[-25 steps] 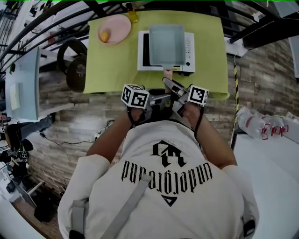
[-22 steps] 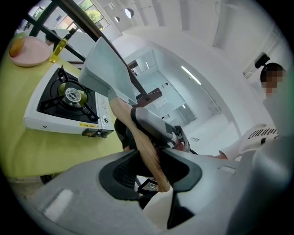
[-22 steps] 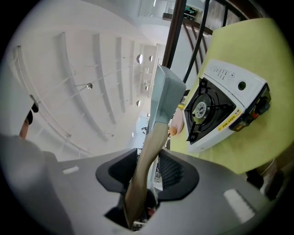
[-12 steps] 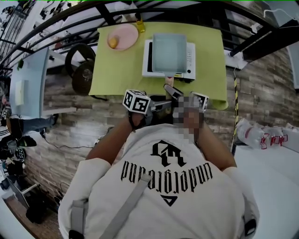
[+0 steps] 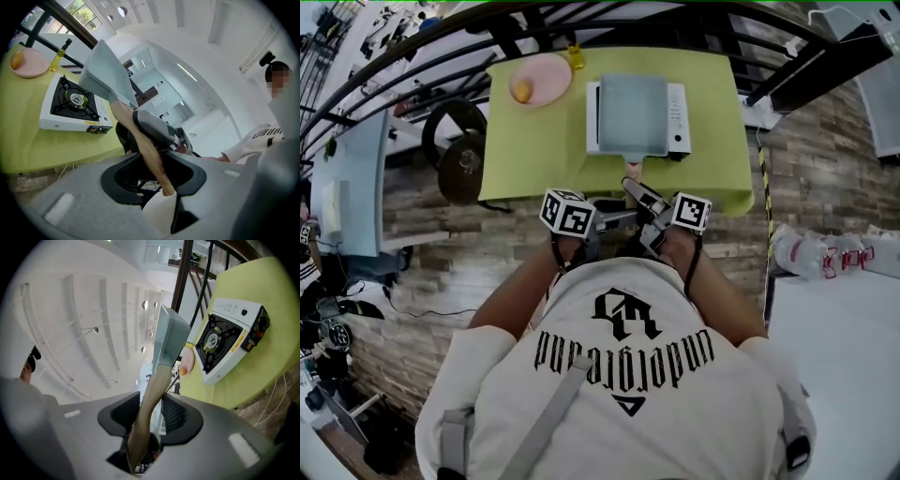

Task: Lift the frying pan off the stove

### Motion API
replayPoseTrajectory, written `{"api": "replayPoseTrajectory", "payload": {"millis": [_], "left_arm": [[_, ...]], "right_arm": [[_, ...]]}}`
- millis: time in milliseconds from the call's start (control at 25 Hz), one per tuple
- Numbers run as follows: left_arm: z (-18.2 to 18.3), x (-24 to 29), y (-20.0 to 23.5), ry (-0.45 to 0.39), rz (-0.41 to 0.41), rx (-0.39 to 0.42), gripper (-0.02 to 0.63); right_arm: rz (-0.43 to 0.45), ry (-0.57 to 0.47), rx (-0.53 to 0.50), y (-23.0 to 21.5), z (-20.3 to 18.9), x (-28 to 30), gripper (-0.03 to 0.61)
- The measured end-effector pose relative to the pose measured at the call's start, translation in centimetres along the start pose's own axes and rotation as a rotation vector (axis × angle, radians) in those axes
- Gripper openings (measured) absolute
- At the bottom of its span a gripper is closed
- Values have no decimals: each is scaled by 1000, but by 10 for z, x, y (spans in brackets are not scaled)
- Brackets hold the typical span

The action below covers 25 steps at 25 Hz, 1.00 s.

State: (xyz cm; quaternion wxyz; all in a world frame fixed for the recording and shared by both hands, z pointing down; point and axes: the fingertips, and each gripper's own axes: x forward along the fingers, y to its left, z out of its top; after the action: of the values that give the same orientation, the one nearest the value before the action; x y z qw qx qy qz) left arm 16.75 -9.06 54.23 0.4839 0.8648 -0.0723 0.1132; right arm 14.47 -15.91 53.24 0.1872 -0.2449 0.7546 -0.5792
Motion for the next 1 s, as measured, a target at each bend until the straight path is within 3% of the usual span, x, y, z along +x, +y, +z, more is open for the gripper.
{"api": "replayPoseTrajectory", "payload": {"millis": [560,1000], "left_arm": [[-80,-84,-32,77,-54,38,161],[-113,-84,-64,32,-47,40,163]], "right_arm": [[-17,-105,9,37,-107,12,143],[-8,-61,-5,55,-140,-14,143]]}}
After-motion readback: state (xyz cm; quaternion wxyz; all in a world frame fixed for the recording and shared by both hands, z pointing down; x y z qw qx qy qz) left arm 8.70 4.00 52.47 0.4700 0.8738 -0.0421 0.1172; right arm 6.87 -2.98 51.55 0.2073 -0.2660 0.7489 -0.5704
